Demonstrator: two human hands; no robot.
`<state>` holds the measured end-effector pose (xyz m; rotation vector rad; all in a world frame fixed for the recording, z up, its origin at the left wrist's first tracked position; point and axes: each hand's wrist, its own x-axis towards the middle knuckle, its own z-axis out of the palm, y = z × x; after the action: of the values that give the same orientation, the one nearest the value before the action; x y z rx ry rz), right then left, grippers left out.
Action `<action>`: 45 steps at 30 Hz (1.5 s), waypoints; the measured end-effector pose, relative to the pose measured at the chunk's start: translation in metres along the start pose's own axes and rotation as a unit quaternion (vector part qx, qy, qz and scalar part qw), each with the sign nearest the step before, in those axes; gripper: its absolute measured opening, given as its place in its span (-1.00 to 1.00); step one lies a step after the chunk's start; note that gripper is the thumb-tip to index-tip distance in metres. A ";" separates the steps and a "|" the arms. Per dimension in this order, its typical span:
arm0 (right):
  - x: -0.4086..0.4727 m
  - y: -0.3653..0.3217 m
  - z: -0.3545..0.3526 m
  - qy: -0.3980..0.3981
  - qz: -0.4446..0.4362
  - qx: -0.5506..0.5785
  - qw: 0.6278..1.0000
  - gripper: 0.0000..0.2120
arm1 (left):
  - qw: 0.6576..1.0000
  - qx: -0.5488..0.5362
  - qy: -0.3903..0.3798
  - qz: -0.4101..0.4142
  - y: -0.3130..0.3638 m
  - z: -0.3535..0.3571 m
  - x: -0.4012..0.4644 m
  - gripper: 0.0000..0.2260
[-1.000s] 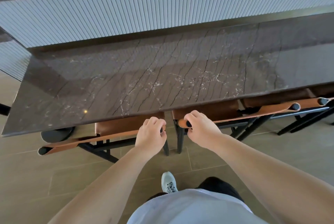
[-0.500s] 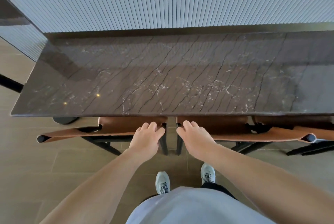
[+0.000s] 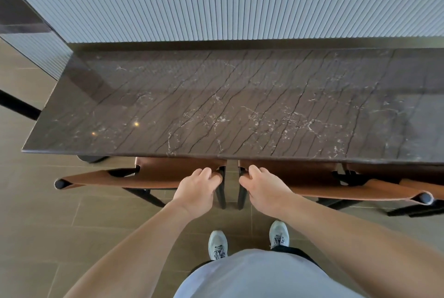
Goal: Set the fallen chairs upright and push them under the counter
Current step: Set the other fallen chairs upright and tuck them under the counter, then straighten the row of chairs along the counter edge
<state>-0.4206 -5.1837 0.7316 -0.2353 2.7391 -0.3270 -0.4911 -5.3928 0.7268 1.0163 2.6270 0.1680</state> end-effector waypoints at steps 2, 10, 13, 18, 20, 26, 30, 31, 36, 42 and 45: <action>0.000 -0.001 0.000 0.006 0.006 0.005 1.000 -0.70 | 1.000 -0.002 -0.013 0.001 -0.001 0.000 0.001 -0.82; -0.002 -0.005 0.001 0.034 0.025 0.024 0.999 -0.75 | 1.000 -0.005 -0.013 0.007 -0.002 -0.002 0.004 -0.81; -0.003 -0.006 0.000 0.034 0.021 0.022 0.999 -0.75 | 1.000 -0.007 -0.007 0.010 -0.004 0.000 0.003 -0.84; -0.003 -0.008 -0.001 0.027 0.035 0.020 0.999 -0.77 | 1.000 -0.005 0.001 0.014 -0.003 0.002 0.004 -0.86; -0.004 -0.011 -0.001 0.023 0.040 0.011 0.999 -0.78 | 1.000 -0.003 0.005 0.014 -0.001 0.002 0.003 -0.89; -0.007 -0.015 -0.001 0.037 0.054 0.000 0.998 -0.72 | 1.000 0.010 0.021 -0.003 0.003 0.003 0.000 -0.83; -0.007 -0.017 0.001 0.051 0.059 -0.010 0.997 -0.65 | 1.000 0.006 0.031 0.000 0.006 -0.002 -0.003 -0.74; -0.008 -0.017 0.001 0.056 0.060 -0.006 0.997 -0.67 | 0.999 -0.006 0.035 0.001 0.006 -0.004 -0.004 -0.72; -0.011 -0.020 -0.001 0.081 0.076 0.038 0.993 -0.72 | 0.987 -0.136 0.086 -0.018 0.012 -0.020 -0.012 -0.71; -0.022 -0.026 -0.007 0.147 0.200 0.268 0.931 -0.78 | 0.888 -0.445 0.084 -0.078 0.038 -0.039 -0.003 -0.78; -0.036 -0.020 -0.010 0.192 0.262 0.379 0.867 -0.85 | 0.827 -0.548 0.065 -0.103 0.048 -0.041 0.003 -0.81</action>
<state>-0.3885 -5.1937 0.7582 0.8436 2.6295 -1.3405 -0.4758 -5.3550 0.7754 0.2906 2.0855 1.5038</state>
